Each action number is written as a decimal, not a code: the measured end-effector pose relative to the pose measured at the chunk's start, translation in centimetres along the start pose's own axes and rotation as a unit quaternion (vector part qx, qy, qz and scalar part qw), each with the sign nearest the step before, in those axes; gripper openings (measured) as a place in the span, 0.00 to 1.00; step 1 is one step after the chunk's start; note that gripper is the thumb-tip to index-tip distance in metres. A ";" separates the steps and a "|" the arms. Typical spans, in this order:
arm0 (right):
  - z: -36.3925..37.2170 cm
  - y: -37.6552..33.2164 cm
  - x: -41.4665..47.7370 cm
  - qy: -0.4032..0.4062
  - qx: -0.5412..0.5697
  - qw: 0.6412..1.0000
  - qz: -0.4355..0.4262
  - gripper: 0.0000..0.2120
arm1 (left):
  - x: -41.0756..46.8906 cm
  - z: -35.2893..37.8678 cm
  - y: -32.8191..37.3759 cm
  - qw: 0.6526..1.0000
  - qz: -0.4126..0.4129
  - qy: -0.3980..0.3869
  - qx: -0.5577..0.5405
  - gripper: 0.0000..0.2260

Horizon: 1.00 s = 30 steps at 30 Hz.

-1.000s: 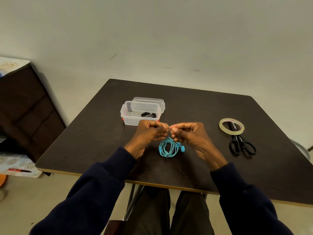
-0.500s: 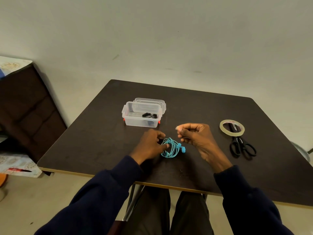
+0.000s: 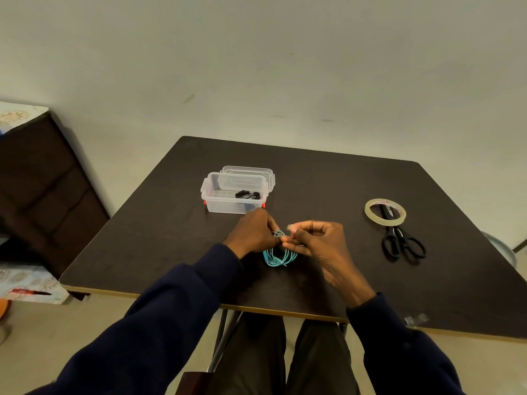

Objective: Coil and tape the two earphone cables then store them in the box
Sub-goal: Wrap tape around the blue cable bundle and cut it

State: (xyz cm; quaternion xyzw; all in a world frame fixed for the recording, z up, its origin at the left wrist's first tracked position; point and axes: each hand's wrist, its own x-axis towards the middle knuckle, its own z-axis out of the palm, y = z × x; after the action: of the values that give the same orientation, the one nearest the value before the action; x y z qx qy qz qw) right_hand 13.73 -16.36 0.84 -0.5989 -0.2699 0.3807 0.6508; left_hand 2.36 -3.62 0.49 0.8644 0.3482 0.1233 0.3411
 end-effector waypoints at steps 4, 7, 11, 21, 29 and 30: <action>-0.4 0.1 0.2 0.004 -0.032 0.999 -0.013 0.02 | 0.2 -1.2 -0.6 0.990 -0.046 -0.068 -0.113 0.06; -0.6 0.2 0.3 -0.001 -0.063 0.998 -0.021 0.02 | -0.2 -1.7 -1.0 0.962 -0.077 -0.115 -0.234 0.03; -0.7 0.6 0.4 -0.012 -0.118 0.992 -0.036 0.02 | -0.5 -1.6 -1.5 0.945 -0.089 -0.115 -0.292 0.06; -0.4 0.0 1.1 -0.051 -0.344 0.930 -0.119 0.07 | -0.4 -1.1 -1.6 0.932 -0.097 -0.094 -0.337 0.07; 0.4 0.6 1.2 -0.019 -0.489 0.843 -0.225 0.04 | -0.7 -0.3 -1.5 0.928 -0.087 -0.072 -0.356 0.07; 0.5 0.7 1.2 -0.018 -0.508 0.828 -0.236 0.04 | -0.8 -0.2 -1.6 0.930 -0.081 -0.068 -0.353 0.07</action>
State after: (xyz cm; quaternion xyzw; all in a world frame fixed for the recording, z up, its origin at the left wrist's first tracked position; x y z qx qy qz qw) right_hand 13.88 -15.10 0.11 -0.7565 -0.5696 0.0353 0.3194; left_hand 0.89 -3.22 -0.42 0.6633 0.3271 0.1513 0.6559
